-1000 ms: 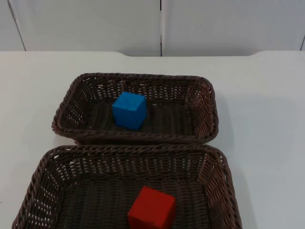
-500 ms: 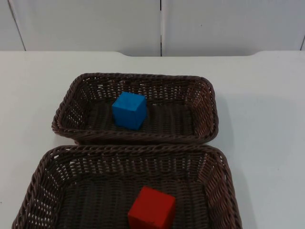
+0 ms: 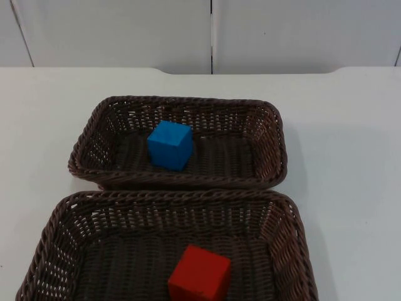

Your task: Pick up one cube with the left hand and place it into the upper basket. Pick up one cube with the right hand and place it into the lower basket.

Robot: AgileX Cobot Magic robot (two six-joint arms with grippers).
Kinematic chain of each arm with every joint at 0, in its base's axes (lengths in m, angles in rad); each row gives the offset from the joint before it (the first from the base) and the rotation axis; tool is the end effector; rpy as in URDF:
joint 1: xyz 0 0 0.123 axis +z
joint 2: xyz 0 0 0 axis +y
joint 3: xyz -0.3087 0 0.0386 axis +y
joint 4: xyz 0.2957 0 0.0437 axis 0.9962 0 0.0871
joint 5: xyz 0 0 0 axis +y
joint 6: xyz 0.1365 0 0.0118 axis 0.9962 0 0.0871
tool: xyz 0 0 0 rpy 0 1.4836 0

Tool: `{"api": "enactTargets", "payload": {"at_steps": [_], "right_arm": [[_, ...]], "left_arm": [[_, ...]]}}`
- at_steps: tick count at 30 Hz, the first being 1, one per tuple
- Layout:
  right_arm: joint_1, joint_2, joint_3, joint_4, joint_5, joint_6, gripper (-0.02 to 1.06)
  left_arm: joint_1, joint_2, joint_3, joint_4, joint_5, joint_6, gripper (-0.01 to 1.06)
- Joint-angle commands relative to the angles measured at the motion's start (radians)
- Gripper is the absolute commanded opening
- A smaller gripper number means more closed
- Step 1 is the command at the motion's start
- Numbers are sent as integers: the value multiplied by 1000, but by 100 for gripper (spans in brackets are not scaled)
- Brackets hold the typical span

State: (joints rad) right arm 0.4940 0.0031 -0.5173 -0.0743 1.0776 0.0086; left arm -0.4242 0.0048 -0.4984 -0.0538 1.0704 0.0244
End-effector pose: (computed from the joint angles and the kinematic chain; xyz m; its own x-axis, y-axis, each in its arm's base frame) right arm 0.0473 0.0153 0.2834 -0.3913 -0.2409 -0.8882 -0.4325 0.9000 -0.0536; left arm 0.0447 -0.0273 0.2773 -0.4287 0.1921 -0.8828 0.4485 0.8935 -0.0234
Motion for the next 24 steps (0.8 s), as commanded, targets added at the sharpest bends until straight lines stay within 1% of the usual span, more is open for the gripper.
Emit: {"api": "enactTargets", "payload": {"at_steps": [1, 2, 3, 7, 8, 13, 14, 19, 24], "right_arm": [[-39, -3, 2, -2, 0, 1, 105], [-69, -3, 2, -2, 0, 1, 105], [-69, -3, 2, -2, 0, 1, 105], [-184, -3, 2, -2, 0, 1, 105], [-184, -3, 2, -2, 0, 1, 105], [-293, -3, 2, -2, 0, 1, 105], [-293, -3, 2, -2, 0, 1, 105], [-403, -3, 2, 0, 0, 1, 105], [-449, -3, 2, 0, 0, 1, 105]], "left_arm": [[-5, -5, 4, -10, 4, 1, 105], [-5, -5, 4, -10, 4, 1, 105], [-5, -5, 4, -10, 4, 1, 105], [-5, -5, 4, -10, 4, 1, 105], [-5, -5, 4, -10, 4, 1, 105], [-5, -5, 4, -10, 4, 1, 105], [-5, -5, 4, -10, 4, 1, 105], [-5, -5, 4, -10, 4, 1, 105], [-5, -5, 4, -10, 4, 1, 105]]}}
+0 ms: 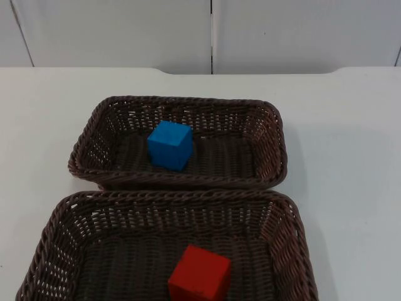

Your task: Pick up one cube with the left hand and place it into the upper basket. Pick up one cube with the right hand and place it into the lower basket.

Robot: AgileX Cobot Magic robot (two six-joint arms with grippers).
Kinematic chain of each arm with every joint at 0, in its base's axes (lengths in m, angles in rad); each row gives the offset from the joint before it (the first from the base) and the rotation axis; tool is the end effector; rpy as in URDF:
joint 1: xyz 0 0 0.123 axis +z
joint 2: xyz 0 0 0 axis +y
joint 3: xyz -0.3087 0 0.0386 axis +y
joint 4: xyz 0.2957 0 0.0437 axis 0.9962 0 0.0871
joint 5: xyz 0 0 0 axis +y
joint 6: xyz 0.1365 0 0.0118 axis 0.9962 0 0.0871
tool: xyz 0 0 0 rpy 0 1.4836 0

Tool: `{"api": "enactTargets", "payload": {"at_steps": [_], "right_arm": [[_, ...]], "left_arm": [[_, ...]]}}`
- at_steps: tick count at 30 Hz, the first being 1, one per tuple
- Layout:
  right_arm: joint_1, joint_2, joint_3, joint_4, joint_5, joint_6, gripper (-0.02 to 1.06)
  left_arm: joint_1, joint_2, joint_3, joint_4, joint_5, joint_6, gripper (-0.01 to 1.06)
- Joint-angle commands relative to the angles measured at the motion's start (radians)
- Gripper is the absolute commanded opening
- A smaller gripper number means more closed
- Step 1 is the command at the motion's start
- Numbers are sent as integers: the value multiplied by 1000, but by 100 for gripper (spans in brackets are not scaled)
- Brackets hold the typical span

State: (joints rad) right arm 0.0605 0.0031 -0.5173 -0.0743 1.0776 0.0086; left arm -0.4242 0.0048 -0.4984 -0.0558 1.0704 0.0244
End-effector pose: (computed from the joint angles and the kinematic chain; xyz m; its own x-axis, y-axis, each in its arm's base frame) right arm 0.0494 -0.0060 0.2834 -0.4563 -0.0543 -0.8882 -0.0144 0.9985 -0.0536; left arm 0.0446 -0.0275 0.2773 -0.4291 0.1912 -0.8828 0.4494 0.8930 -0.0251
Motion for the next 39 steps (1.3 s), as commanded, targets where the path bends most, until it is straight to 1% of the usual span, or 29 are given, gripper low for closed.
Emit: {"api": "enactTargets", "payload": {"at_steps": [1, 24, 28, 30, 31, 33, 34, 37, 38, 39], "right_arm": [[-16, -3, 2, 0, 0, 1, 105], [-16, -3, 2, 0, 0, 1, 105], [-16, -3, 2, 0, 0, 1, 105], [-16, -3, 2, 0, 0, 1, 105], [-16, -3, 2, 0, 0, 1, 105], [-16, -3, 2, 0, 0, 1, 105], [-16, -3, 2, 0, 0, 1, 105], [-16, -3, 2, 0, 0, 1, 105], [-16, -3, 2, 0, 0, 1, 105], [-16, -3, 2, 0, 0, 1, 105]], "left_arm": [[-5, -5, 4, -8, 4, 1, 105], [-5, -5, 4, -8, 4, 1, 105], [9, -5, 4, -8, 4, 1, 105], [45, -5, 4, -8, 4, 1, 105], [87, -5, 4, -8, 4, 1, 105], [97, -5, 4, -8, 4, 1, 105], [144, -5, 4, -8, 4, 1, 105], [231, -5, 4, -8, 4, 1, 105], [231, -5, 4, -8, 4, 1, 105], [259, -5, 4, -8, 4, 1, 105]]}}
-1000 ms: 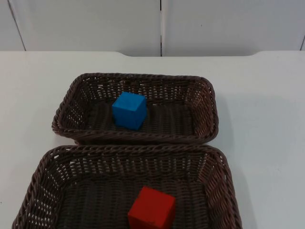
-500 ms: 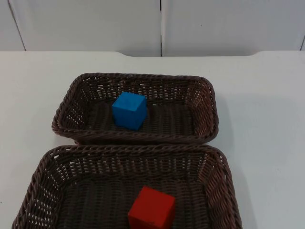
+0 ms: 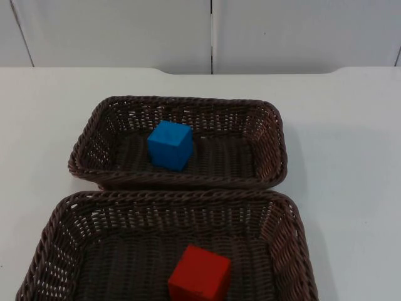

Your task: Pick up one cube with the left hand and place it into the upper basket. Pick up one cube with the right hand and place it into the lower basket.

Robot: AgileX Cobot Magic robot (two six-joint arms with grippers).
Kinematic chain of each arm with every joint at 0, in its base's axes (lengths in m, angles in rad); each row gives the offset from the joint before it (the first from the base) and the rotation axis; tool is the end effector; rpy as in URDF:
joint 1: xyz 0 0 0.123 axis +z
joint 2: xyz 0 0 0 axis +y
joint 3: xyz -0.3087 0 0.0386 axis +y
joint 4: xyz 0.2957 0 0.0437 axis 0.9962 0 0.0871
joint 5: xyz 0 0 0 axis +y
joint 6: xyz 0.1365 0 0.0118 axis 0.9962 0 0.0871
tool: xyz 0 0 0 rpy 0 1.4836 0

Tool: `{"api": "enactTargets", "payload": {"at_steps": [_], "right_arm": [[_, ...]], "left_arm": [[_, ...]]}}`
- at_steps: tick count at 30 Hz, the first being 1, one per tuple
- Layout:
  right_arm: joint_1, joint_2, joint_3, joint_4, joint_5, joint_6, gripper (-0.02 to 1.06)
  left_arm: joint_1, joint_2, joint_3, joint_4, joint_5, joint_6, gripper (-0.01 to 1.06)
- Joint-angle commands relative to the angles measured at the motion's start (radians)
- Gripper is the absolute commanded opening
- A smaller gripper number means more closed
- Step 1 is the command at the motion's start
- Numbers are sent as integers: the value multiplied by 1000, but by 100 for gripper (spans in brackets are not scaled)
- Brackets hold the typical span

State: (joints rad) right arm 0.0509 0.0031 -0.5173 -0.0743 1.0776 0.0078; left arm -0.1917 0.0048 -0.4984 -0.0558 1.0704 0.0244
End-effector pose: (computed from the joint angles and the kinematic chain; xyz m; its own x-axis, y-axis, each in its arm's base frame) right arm 0.0493 -0.0065 0.2834 -0.4568 -0.0507 -0.8881 -0.0052 0.9985 -0.0543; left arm 0.0497 -0.0165 0.2773 -0.4616 0.0872 -0.8828 0.2316 0.9725 -0.0251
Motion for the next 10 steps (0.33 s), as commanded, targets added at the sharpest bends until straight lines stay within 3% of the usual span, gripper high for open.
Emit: {"api": "enactTargets", "payload": {"at_steps": [1, 10], "right_arm": [[-6, -3, 2, 0, 0, 2, 105], [-6, -3, 2, 0, 0, 2, 105]], "left_arm": [[52, -5, 4, -8, 4, 1, 105], [176, -5, 4, -8, 4, 1, 105]]}}
